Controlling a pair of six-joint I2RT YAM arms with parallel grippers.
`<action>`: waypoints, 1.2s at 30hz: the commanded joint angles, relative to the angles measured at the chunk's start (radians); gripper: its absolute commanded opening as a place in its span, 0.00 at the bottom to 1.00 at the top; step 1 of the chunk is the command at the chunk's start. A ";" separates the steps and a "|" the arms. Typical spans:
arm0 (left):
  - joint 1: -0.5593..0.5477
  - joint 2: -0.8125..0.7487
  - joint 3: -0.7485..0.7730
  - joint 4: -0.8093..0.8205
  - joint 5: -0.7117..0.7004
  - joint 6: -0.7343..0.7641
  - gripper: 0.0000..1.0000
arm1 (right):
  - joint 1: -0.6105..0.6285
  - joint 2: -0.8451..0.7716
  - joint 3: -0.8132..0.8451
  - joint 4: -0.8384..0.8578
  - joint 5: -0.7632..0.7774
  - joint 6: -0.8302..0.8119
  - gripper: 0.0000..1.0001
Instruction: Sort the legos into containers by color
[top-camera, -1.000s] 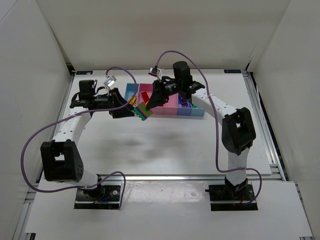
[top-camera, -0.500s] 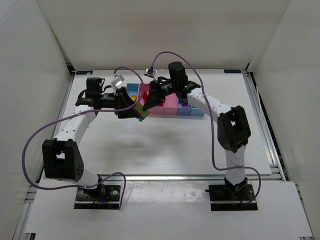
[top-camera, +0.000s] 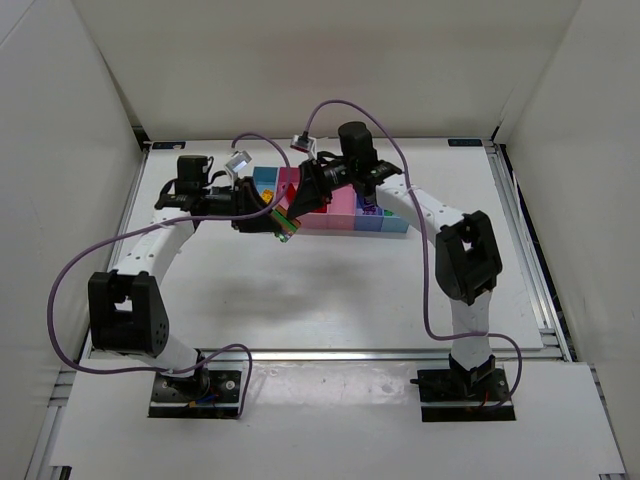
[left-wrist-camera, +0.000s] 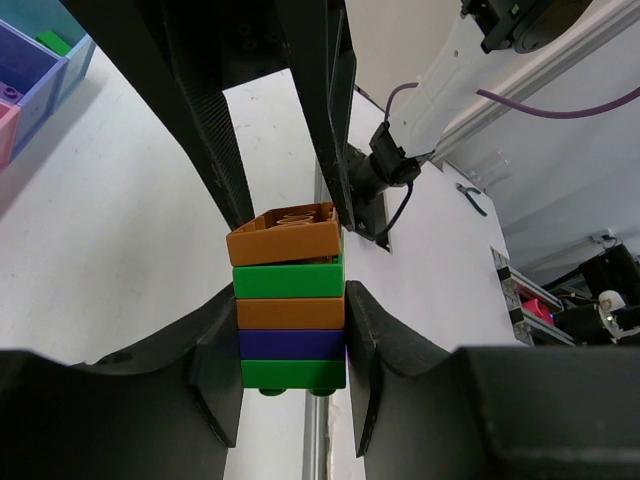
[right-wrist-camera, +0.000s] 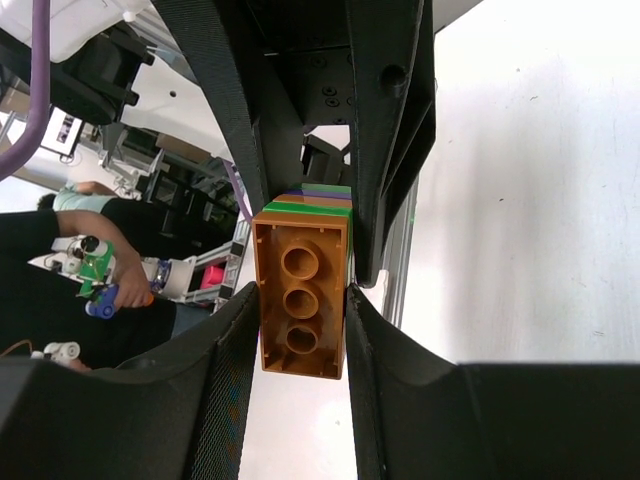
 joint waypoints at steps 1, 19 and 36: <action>-0.010 -0.022 -0.023 0.003 0.132 0.028 0.16 | -0.033 -0.035 0.023 -0.007 -0.011 -0.017 0.00; 0.005 -0.065 -0.090 -0.110 0.115 0.120 0.14 | -0.201 -0.111 -0.008 -0.430 0.321 -0.394 0.00; 0.051 -0.073 -0.028 -0.110 0.030 0.132 0.15 | -0.183 0.077 0.129 -0.558 0.937 -0.414 0.00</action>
